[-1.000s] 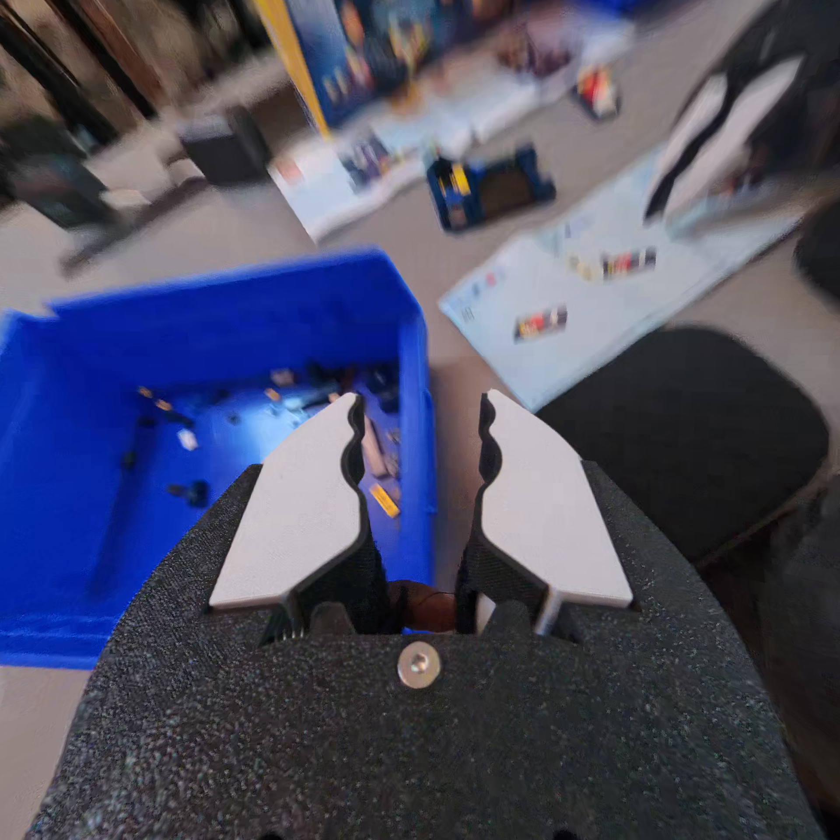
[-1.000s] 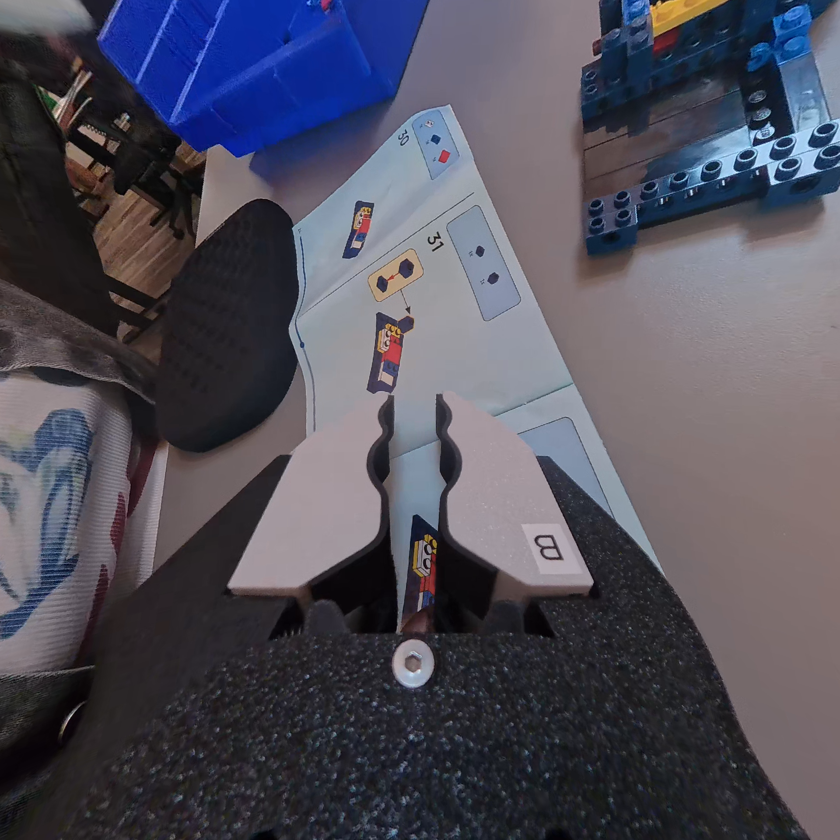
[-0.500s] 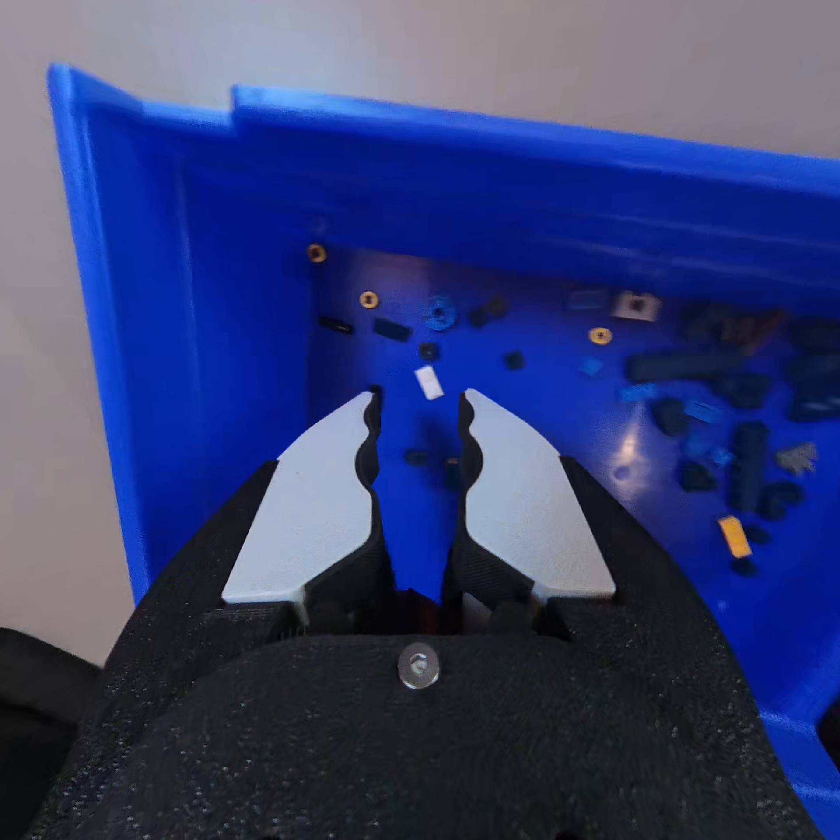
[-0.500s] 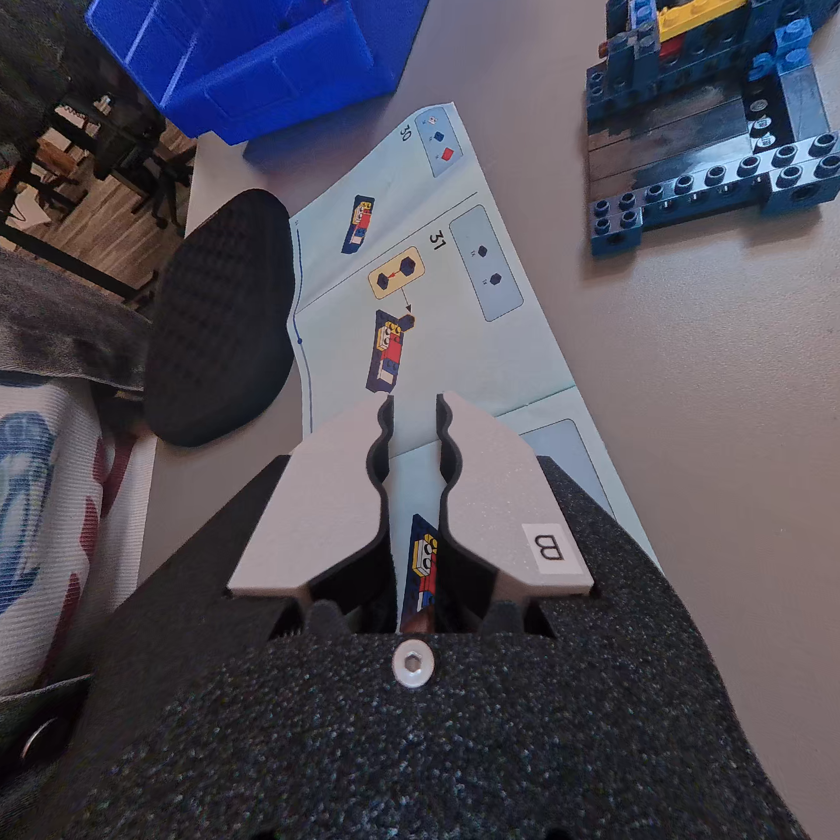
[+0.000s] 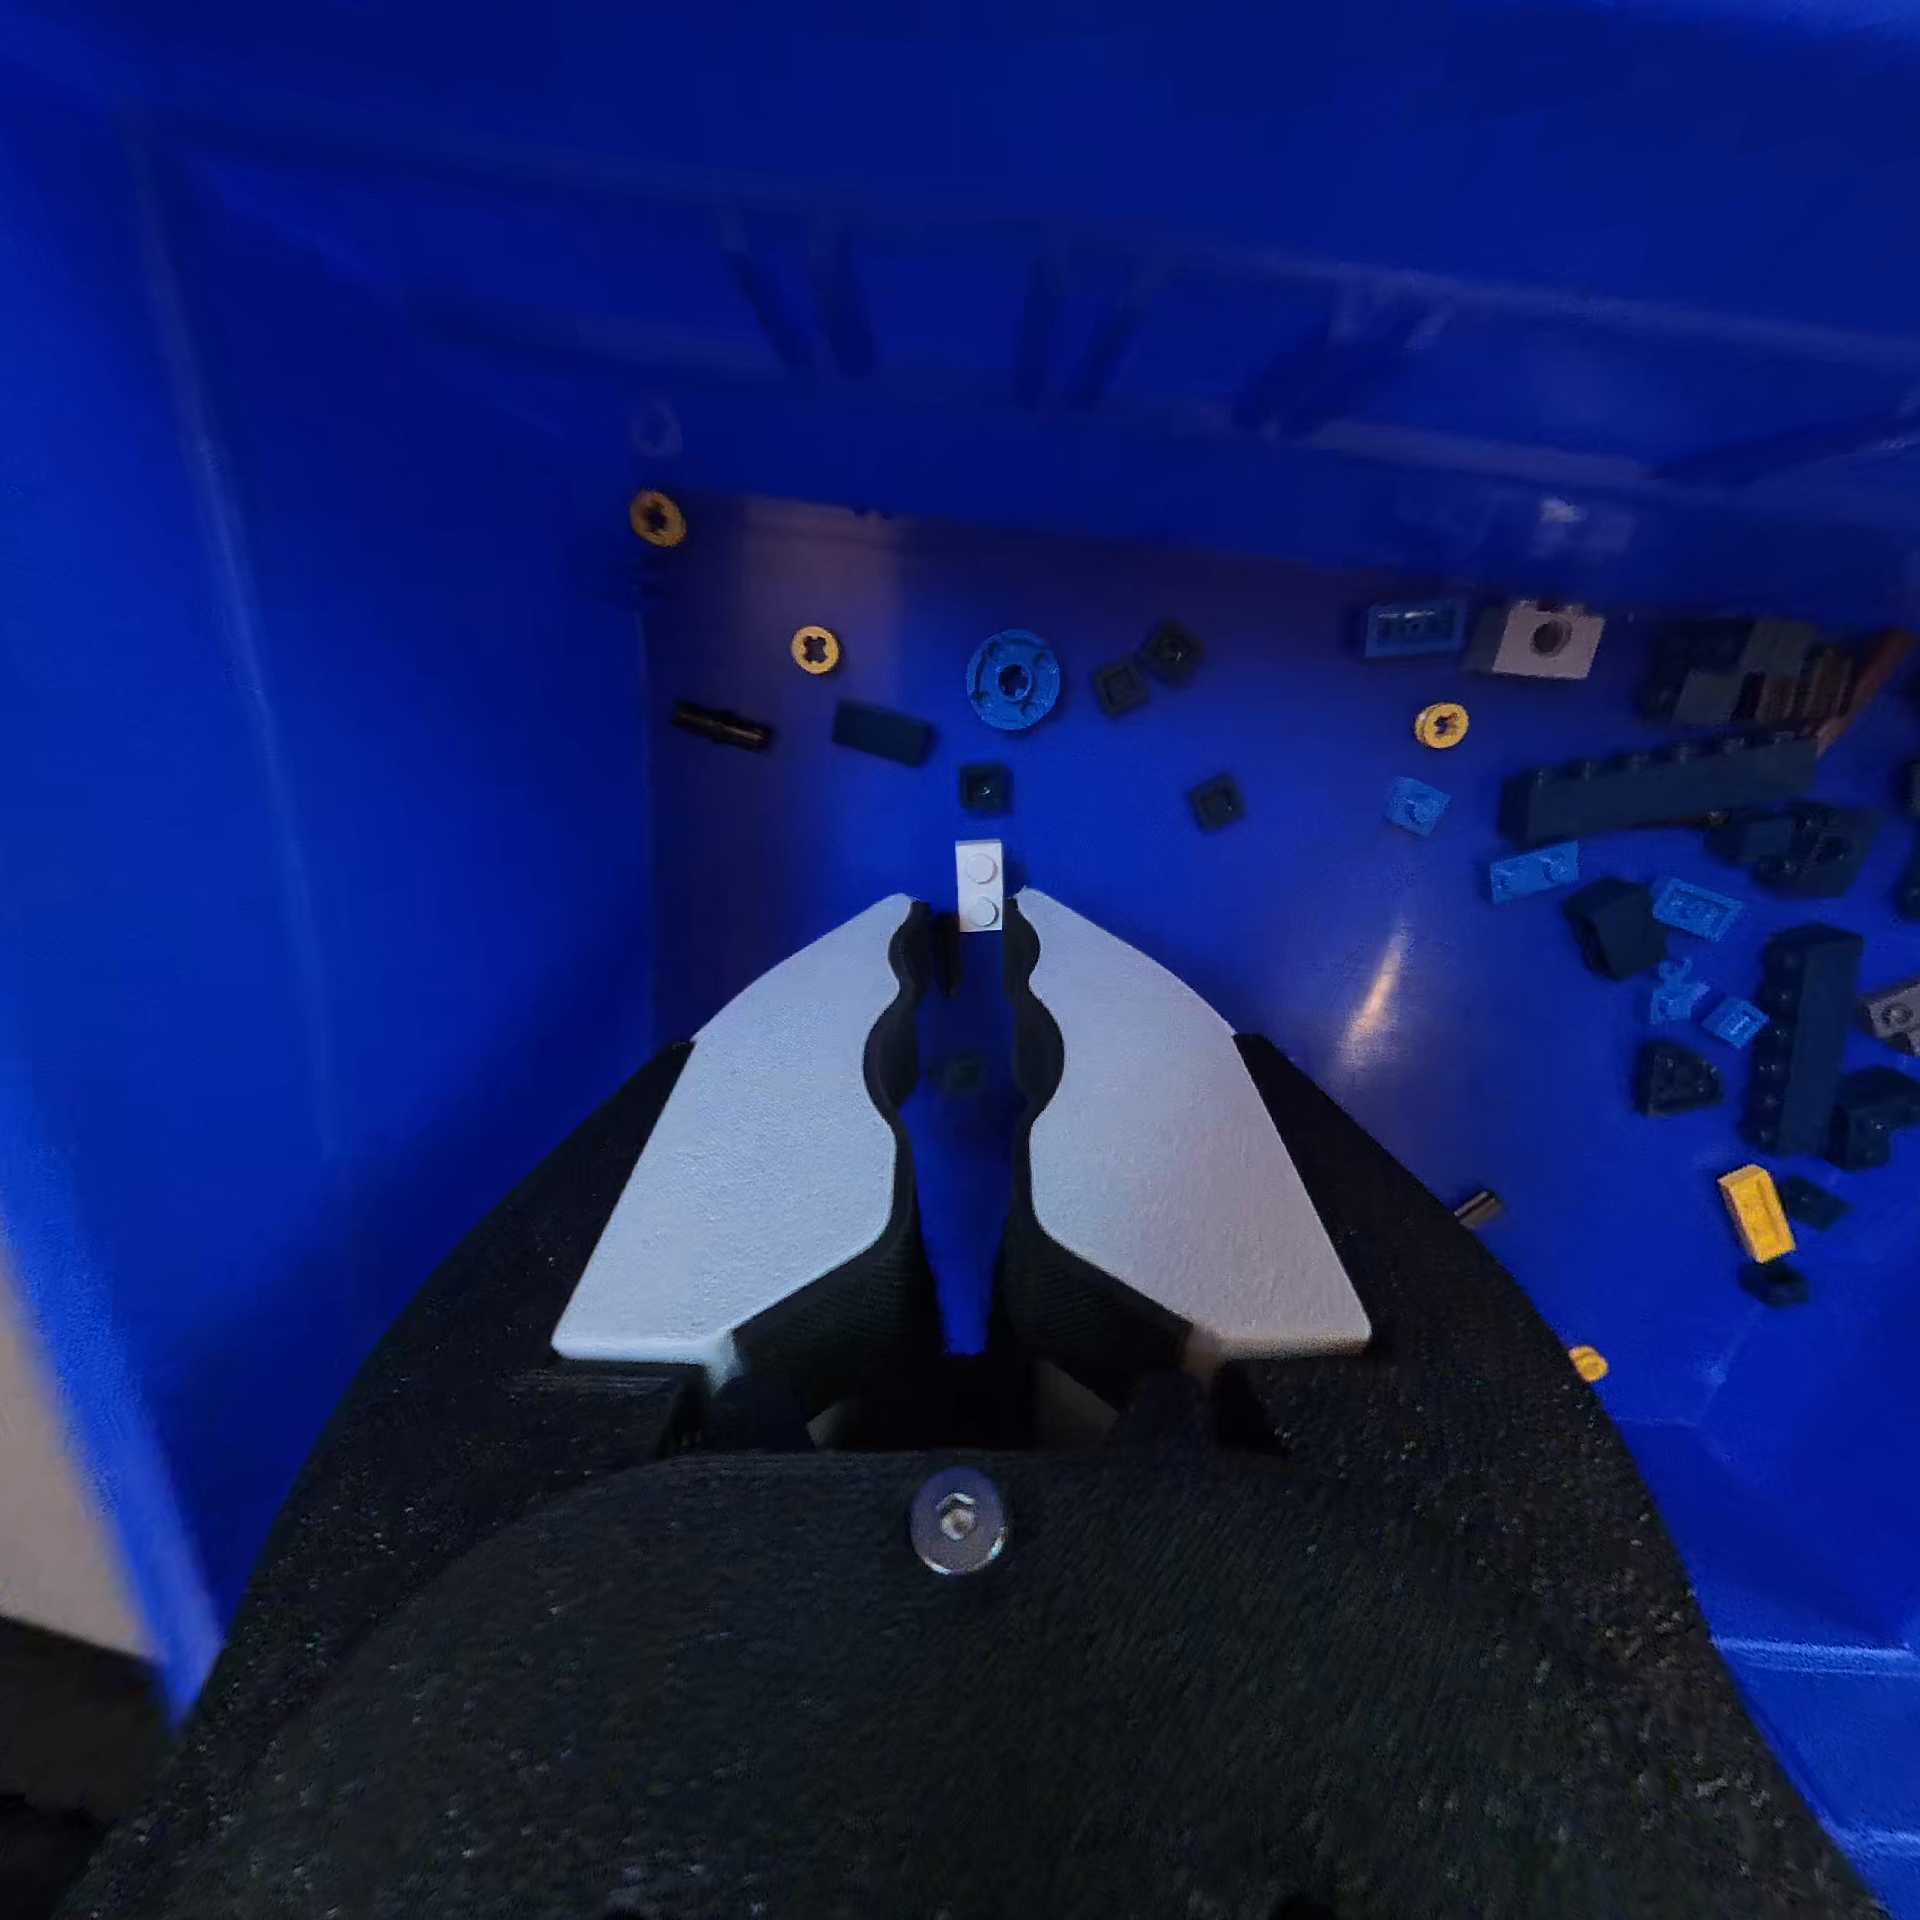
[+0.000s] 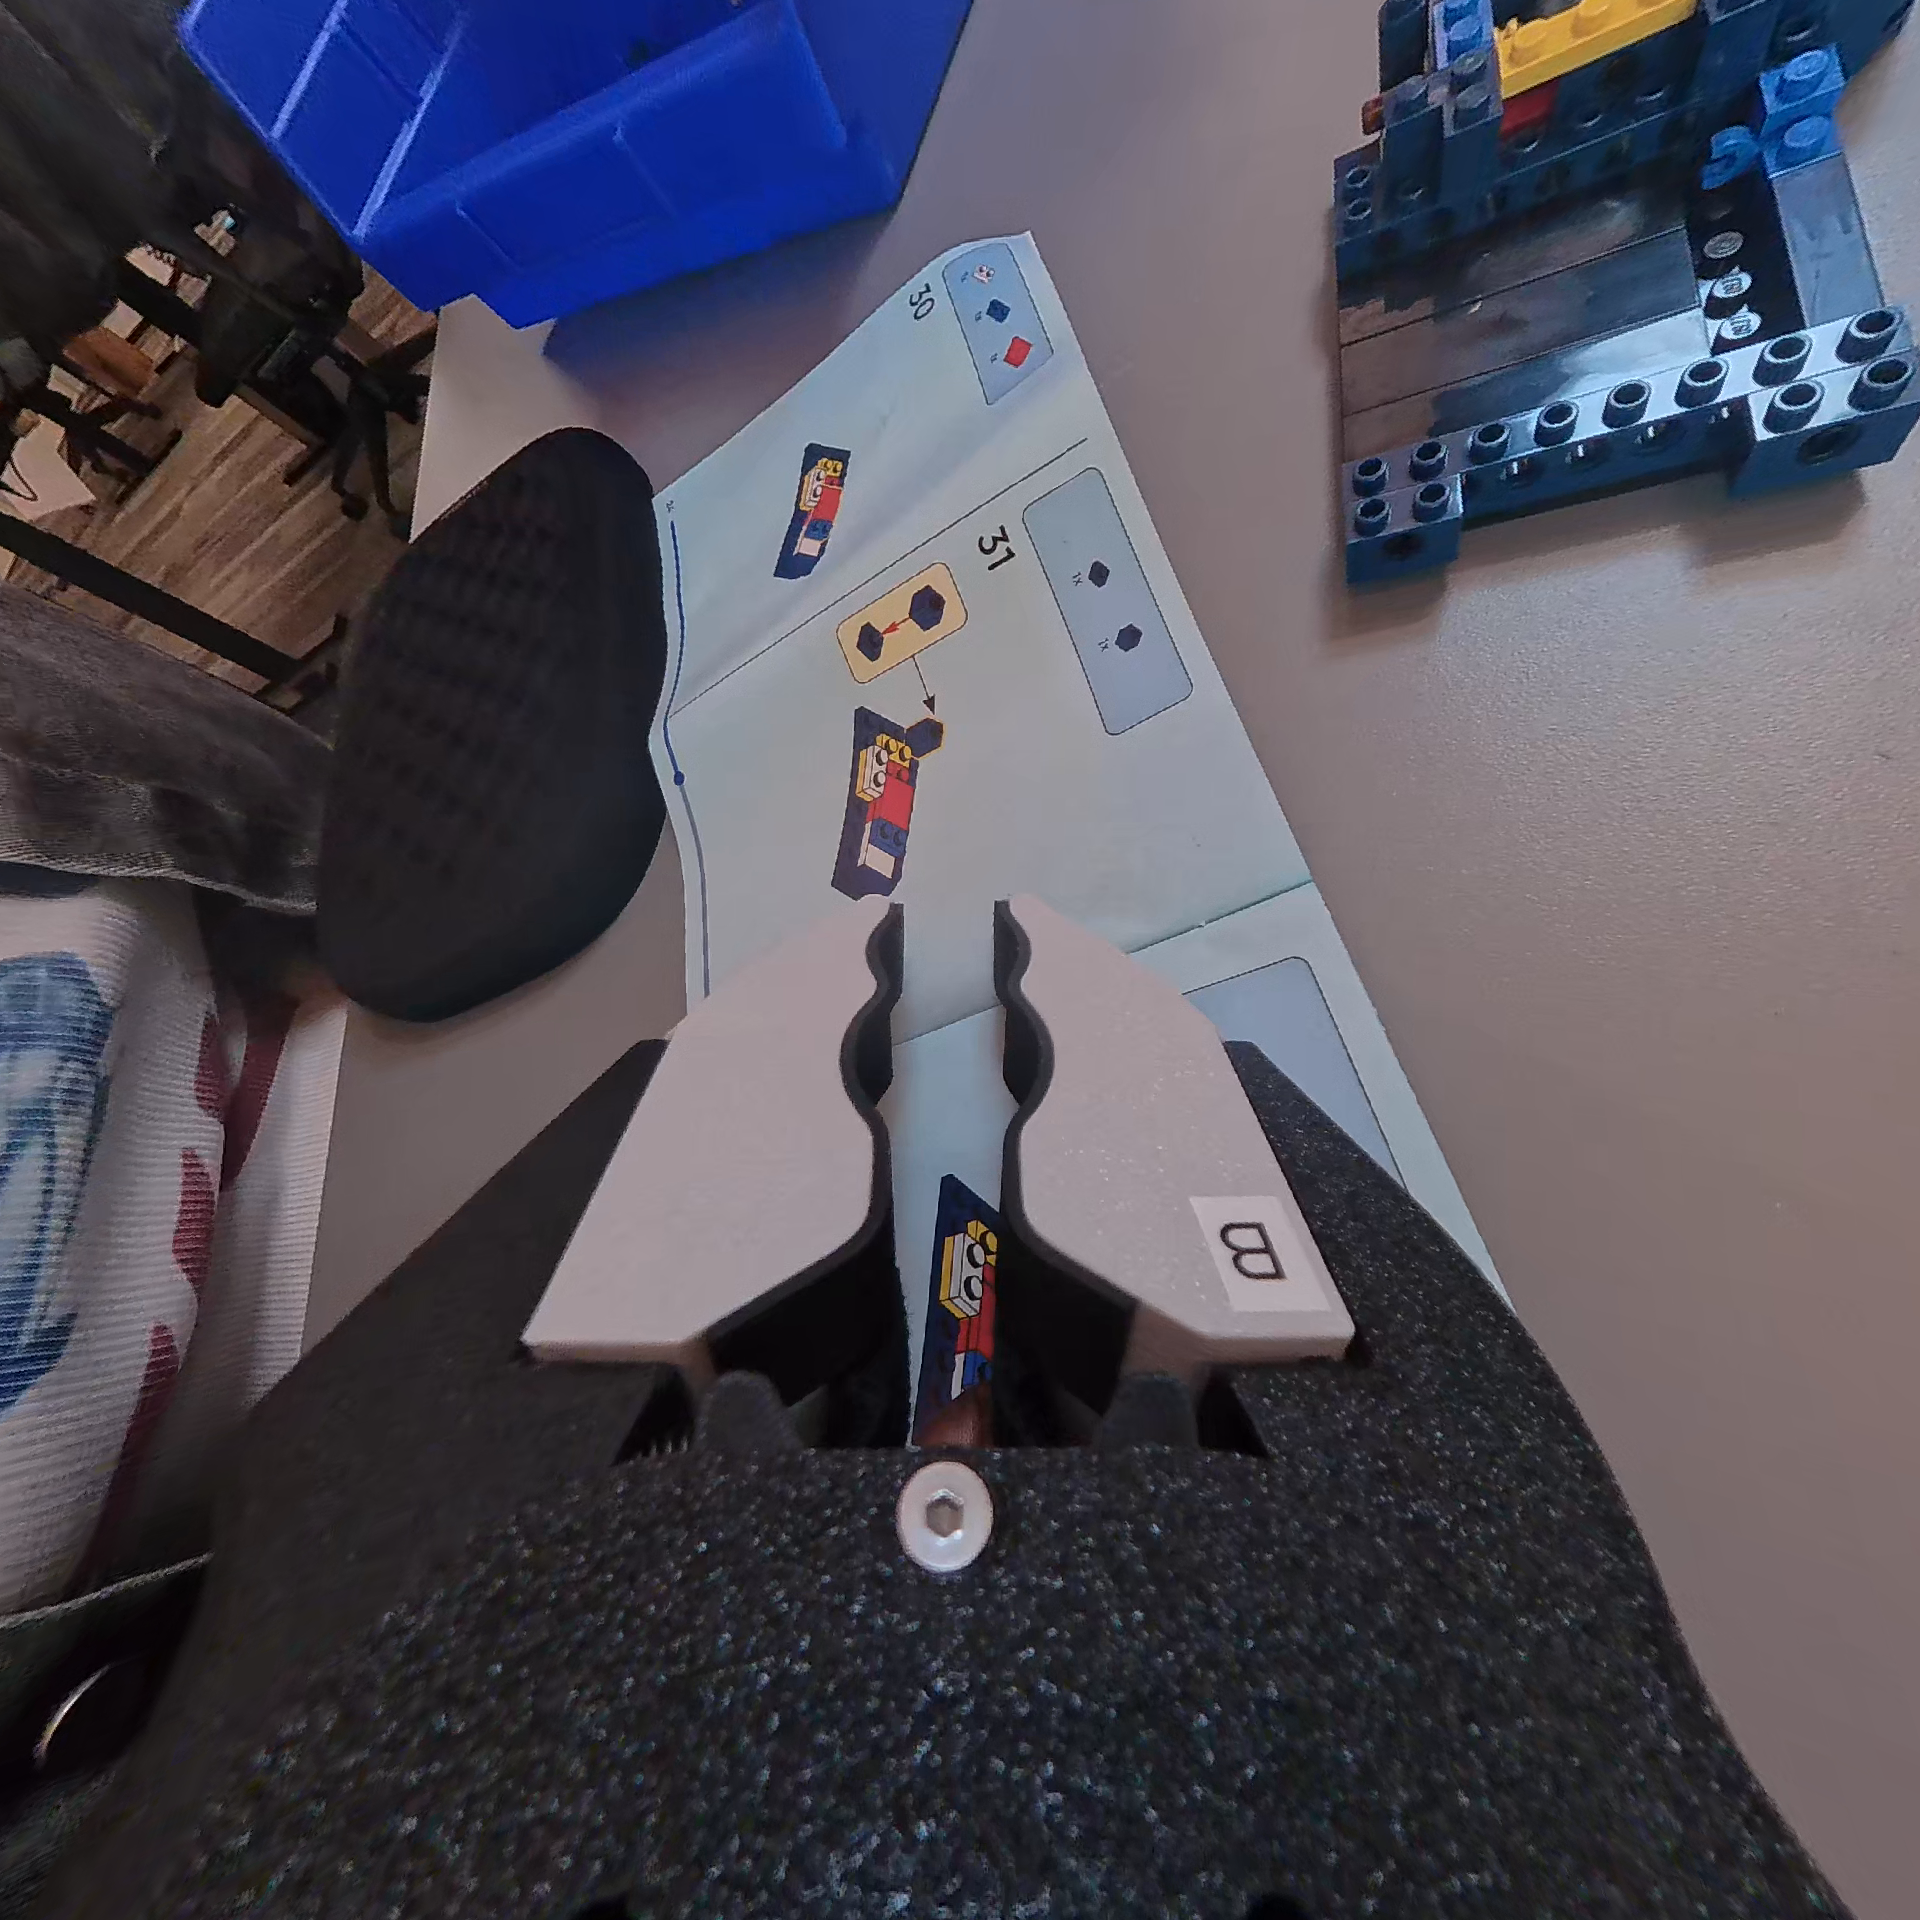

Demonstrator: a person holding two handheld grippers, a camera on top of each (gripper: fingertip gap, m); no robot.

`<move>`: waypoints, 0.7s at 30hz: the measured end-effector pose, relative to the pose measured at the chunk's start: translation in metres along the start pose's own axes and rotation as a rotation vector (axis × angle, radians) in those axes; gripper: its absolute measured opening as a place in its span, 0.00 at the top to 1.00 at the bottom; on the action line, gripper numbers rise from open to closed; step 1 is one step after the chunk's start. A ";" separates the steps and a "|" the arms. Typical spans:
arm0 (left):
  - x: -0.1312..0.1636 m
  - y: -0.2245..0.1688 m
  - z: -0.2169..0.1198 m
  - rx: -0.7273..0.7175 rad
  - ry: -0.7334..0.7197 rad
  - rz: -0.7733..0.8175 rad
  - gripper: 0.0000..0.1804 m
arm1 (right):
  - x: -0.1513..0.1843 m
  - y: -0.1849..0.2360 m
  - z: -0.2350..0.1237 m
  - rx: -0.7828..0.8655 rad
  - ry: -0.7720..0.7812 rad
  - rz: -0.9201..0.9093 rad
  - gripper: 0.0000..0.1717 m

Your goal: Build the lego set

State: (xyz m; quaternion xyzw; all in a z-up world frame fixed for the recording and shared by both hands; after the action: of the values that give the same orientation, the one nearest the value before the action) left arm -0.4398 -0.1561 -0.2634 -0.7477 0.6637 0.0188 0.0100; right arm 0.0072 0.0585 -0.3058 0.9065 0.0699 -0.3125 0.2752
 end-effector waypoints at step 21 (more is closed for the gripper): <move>-0.008 -0.175 -0.119 -0.103 -0.454 0.509 0.92 | 0.000 0.000 0.000 -0.003 -0.002 0.007 0.91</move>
State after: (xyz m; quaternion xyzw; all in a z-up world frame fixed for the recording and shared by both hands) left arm -0.2655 -0.1326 -0.1462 -0.5346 0.8079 0.2199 0.1148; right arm 0.0077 0.0585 -0.3055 0.9061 0.0668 -0.3121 0.2778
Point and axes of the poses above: each gripper's, where its closed fingertips meet, z out along the fingers, x out of its underside, y = z × x across the jaws, the point moved 8 cm from there along -z, back along the fingers, and after that the axes turned 9 degrees about y, right-handed, at the moved point
